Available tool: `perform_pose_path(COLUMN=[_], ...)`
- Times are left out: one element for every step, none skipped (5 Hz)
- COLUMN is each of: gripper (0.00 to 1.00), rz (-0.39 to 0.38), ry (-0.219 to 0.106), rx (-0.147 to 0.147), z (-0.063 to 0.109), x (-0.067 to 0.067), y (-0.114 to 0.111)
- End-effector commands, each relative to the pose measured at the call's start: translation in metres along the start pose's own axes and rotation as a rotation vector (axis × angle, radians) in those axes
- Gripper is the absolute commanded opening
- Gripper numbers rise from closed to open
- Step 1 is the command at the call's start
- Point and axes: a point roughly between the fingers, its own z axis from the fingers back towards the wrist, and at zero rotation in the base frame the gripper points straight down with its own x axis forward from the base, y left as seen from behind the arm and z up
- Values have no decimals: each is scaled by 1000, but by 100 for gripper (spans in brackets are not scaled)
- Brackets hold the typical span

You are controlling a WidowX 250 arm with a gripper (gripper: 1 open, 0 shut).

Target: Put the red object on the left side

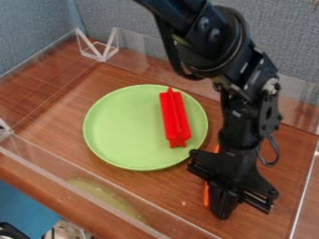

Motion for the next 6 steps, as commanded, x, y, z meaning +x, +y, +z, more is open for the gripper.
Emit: perform_pose_path(gripper=[0, 0, 0, 100, 100, 100], rz=[-10, -25, 19, 60, 101, 150], ry=[-29, -20, -19, -6, 4, 3], rx=[-11, -13, -9, -11, -15, -20], z=[8, 8, 18, 20, 23, 28], x=[8, 8, 7, 6, 6, 8], y=[-2, -3, -1, 1, 5, 11])
